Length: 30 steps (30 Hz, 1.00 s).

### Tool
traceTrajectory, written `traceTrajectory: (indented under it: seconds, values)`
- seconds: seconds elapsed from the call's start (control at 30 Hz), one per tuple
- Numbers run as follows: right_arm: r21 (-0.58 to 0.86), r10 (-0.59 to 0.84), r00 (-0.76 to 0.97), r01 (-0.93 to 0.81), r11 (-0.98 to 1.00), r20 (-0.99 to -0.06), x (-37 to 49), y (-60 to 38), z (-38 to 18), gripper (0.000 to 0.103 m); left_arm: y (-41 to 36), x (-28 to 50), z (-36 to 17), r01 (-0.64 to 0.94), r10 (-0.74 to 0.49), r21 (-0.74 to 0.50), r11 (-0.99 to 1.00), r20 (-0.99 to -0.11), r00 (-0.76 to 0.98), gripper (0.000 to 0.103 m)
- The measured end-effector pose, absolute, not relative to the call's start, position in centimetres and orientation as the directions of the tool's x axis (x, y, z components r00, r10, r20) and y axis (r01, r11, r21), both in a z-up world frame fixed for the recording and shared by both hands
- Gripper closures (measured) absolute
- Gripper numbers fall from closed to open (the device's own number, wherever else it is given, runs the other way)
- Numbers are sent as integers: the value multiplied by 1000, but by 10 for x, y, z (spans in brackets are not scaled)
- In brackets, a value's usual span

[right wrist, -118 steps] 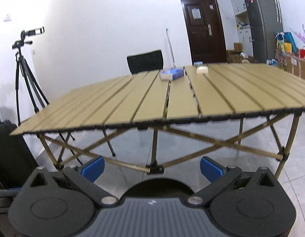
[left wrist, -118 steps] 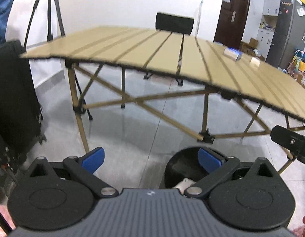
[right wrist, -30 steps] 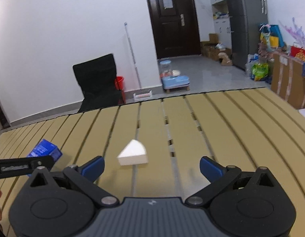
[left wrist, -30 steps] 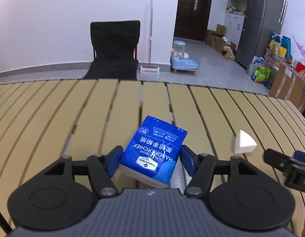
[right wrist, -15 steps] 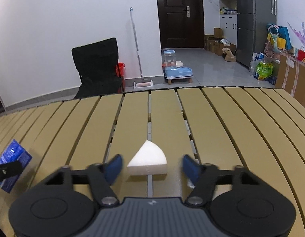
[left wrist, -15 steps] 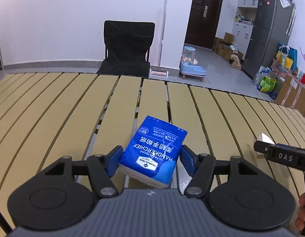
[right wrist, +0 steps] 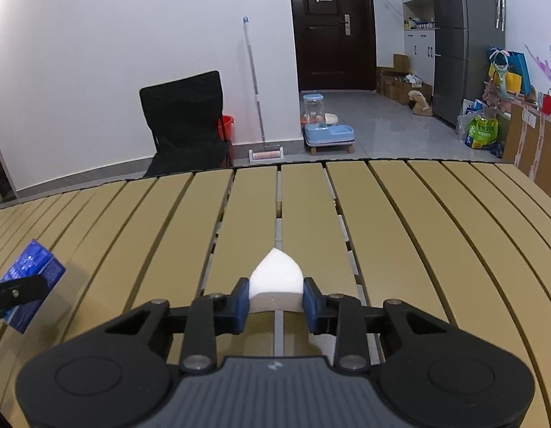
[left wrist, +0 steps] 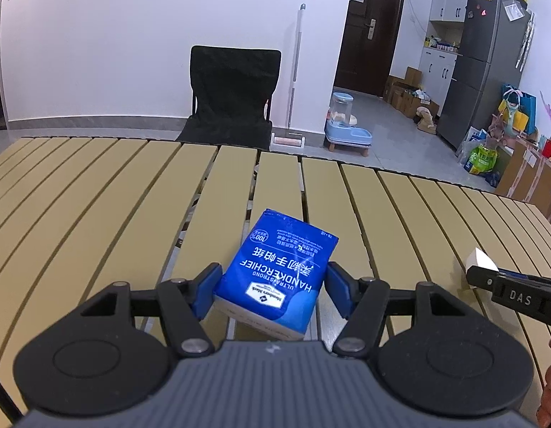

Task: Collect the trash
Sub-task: 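Grasp the blue tissue pack with the left tool while the right tool grasps the white foam wedge, then lift the tissue pack and foam wedge and carry them over the bin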

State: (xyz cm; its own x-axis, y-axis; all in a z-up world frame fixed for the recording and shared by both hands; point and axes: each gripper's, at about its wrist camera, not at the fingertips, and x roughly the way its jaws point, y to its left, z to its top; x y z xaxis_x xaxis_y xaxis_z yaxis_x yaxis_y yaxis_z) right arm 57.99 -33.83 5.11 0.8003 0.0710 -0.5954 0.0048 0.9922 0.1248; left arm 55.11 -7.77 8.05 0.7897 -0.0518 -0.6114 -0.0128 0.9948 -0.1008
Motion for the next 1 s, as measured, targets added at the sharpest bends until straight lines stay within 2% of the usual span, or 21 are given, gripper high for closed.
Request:
traceTrajectory:
  seconds: [0.37, 1.0]
  values:
    - [171, 136, 809, -45, 984, -572, 513, -330, 84, 74, -77, 496, 117, -19, -34, -82, 996, -601, 799, 39]
    - [180, 169, 837, -86, 980, -520, 358, -317, 145, 74, -56, 344, 182, -53, 20, -44, 998, -545, 838, 39]
